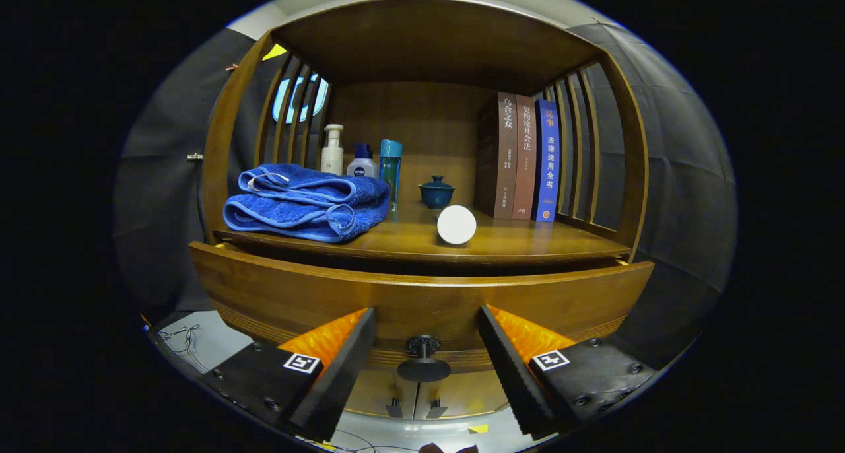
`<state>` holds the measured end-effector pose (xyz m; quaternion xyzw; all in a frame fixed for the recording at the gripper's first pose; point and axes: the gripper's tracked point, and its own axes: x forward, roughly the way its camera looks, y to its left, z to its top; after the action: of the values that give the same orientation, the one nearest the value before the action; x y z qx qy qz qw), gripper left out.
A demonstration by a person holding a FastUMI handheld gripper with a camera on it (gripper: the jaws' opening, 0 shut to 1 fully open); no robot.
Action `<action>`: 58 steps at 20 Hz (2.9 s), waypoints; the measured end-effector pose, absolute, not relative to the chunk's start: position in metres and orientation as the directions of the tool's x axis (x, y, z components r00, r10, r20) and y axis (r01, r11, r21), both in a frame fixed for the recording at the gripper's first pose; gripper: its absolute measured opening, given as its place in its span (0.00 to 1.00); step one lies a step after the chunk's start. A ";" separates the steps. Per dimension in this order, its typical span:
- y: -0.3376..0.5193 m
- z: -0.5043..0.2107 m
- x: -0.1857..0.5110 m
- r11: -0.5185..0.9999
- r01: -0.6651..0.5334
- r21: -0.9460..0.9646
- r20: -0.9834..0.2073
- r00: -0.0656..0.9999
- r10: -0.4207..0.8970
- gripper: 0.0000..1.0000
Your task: Pull open the drawer, take out the items inside it, and place them on the countertop above the cabinet.
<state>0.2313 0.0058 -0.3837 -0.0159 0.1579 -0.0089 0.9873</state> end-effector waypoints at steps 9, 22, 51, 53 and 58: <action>0.009 -0.391 0.257 0.999 0.016 -0.030 -0.350 0.936 -0.026 1.00; 0.027 -0.333 0.211 0.999 -0.044 -0.006 -0.250 0.967 0.041 0.99; 0.034 -0.090 0.054 0.989 -0.091 0.113 -0.081 0.992 0.100 0.99; 0.028 -0.087 0.044 0.992 -0.083 0.099 -0.078 0.993 0.091 1.00; 0.023 -0.077 0.032 0.997 -0.068 0.021 -0.046 0.997 0.069 1.00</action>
<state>0.0323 0.0230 -0.0774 0.0095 0.0233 0.0343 0.9991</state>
